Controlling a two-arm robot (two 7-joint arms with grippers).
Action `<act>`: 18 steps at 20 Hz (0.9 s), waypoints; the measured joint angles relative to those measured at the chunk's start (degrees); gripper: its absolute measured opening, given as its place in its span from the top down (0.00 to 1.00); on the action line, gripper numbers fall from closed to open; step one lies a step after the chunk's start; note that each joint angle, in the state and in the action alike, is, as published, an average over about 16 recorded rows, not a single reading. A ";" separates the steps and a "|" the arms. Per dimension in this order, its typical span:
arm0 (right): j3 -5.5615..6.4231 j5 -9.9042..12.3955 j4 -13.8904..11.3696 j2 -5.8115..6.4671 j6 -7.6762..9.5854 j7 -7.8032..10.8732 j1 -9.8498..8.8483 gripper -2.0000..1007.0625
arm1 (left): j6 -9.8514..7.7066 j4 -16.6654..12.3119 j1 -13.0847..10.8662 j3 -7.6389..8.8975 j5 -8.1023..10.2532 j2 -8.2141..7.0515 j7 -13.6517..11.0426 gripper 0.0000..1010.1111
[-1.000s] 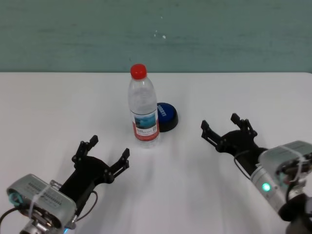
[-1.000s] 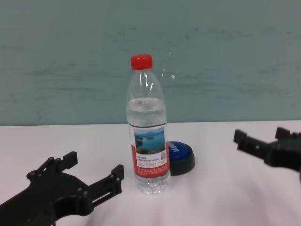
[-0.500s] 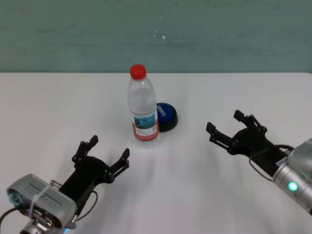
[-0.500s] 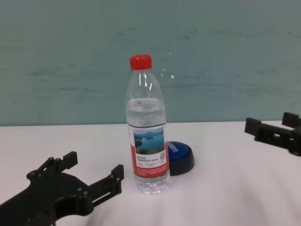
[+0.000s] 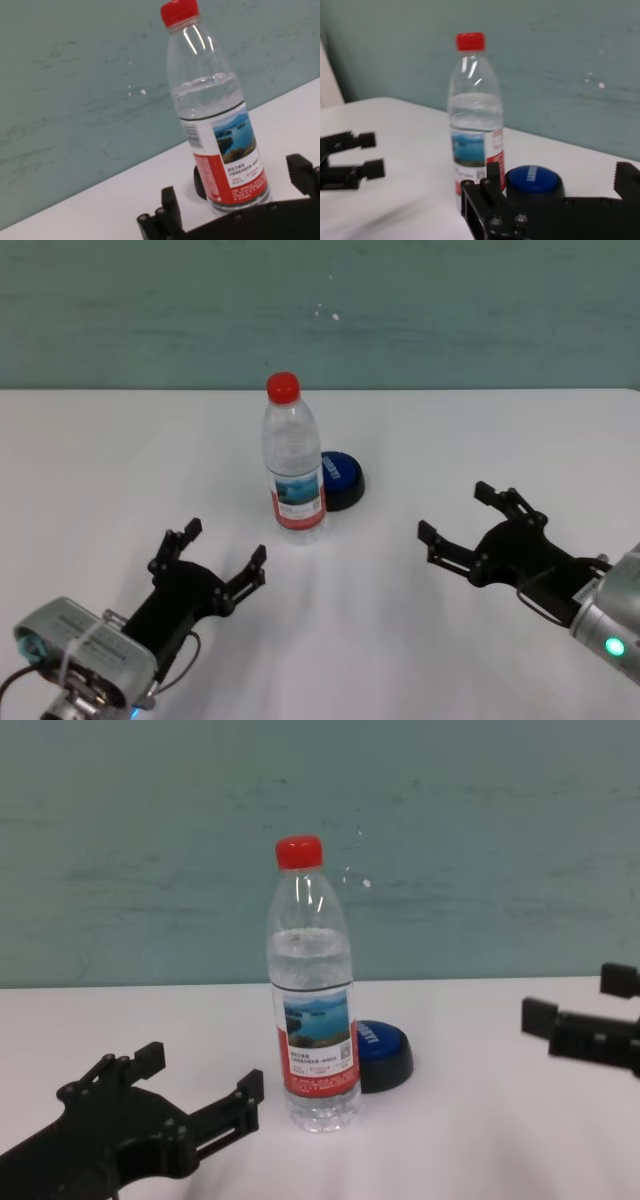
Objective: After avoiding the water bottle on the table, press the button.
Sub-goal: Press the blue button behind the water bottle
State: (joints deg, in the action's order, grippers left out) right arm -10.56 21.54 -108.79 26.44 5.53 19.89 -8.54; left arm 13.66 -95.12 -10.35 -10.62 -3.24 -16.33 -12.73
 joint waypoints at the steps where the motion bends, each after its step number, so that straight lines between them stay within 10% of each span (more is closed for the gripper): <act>1: -0.38 -0.44 -0.13 0.34 0.01 -0.08 -0.04 0.00 | 0.00 0.00 0.00 0.00 0.00 0.00 0.00 0.01; 10: -2.99 -5.02 0.43 0.87 -0.97 -1.80 0.11 0.00 | 0.00 0.00 0.00 0.00 0.00 0.00 0.00 0.01; 18: -2.54 -6.97 1.45 -0.75 -2.89 -2.74 -0.31 0.00 | 0.00 0.00 0.00 0.00 0.00 0.00 0.00 0.01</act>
State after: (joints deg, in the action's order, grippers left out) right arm -13.10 14.57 -107.35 25.69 2.64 17.14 -8.85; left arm 13.66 -95.12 -10.35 -10.62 -3.24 -16.33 -12.73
